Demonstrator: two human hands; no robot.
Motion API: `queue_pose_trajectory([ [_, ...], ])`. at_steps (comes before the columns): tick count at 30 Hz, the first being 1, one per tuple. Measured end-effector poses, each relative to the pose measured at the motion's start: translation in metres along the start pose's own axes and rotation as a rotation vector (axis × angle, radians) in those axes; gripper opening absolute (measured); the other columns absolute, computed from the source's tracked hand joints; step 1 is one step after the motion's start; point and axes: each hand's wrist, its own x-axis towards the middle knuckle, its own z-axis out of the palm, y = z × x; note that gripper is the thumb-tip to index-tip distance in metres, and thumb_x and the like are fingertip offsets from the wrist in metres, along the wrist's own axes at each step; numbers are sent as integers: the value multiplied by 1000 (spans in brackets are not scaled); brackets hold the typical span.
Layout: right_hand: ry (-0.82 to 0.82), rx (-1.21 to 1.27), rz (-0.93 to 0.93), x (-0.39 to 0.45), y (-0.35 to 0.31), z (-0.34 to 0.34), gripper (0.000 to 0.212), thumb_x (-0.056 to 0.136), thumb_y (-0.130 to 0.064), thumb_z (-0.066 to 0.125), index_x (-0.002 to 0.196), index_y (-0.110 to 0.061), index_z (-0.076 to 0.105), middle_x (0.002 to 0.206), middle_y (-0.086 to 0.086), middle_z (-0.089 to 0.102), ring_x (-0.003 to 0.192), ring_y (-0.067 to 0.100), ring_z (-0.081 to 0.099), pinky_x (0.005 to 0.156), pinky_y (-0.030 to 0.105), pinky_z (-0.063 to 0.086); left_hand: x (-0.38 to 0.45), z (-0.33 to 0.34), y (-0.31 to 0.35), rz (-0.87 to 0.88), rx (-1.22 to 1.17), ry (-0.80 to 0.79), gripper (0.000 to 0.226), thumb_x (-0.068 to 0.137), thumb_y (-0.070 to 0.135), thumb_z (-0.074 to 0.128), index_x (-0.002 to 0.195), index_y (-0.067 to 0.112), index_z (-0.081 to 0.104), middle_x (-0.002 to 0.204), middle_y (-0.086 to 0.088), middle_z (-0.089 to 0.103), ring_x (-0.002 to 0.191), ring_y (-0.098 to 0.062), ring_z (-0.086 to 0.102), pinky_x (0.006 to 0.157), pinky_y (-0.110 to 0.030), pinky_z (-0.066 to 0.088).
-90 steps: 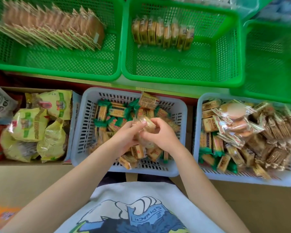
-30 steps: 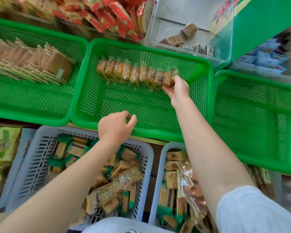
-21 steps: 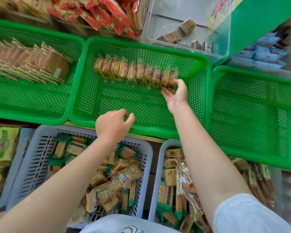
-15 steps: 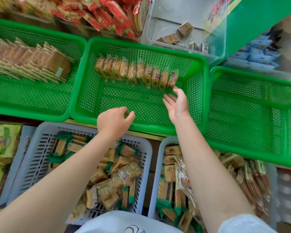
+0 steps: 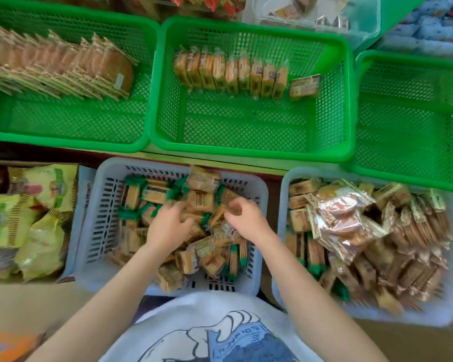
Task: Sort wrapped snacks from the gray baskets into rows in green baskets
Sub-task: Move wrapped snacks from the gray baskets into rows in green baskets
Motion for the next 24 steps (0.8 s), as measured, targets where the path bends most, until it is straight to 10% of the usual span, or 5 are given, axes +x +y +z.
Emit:
queue_pose_trajectory([
  [5, 28, -410, 93, 17, 19, 43, 88, 89, -52, 67, 155, -21, 19, 157, 17, 22, 140, 42, 31, 110, 50, 39, -5, 2, -20, 43, 48, -187, 61, 101, 46, 50, 155, 26, 32, 163, -5, 24, 143, -27, 35, 104, -38, 42],
  [11, 193, -14, 170, -4, 8, 33, 59, 99, -13, 56, 152, -14, 28, 149, 16, 34, 107, 36, 58, 78, 43, 54, -7, -17, -22, 114, 31, -215, 56, 100, 39, 52, 152, 21, 38, 160, -6, 32, 143, -25, 35, 109, -39, 39],
  [19, 182, 404, -98, -64, -50, 35, 43, 105, -47, 39, 130, -20, 60, 105, -13, 65, 90, 4, 64, 77, 22, 52, -24, -31, -14, -78, -1086, -594, 58, 88, 47, 69, 136, 18, 55, 127, -5, 69, 118, -23, 65, 100, -43, 53],
  [24, 340, 445, 61, -9, -60, 24, 44, 101, -45, 51, 131, -14, 59, 127, 3, 64, 116, 24, 60, 97, 40, 50, -19, -43, -43, -180, -1165, -440, 33, 94, 19, 67, 124, 7, 60, 119, -17, 71, 109, -28, 70, 93, -42, 57],
])
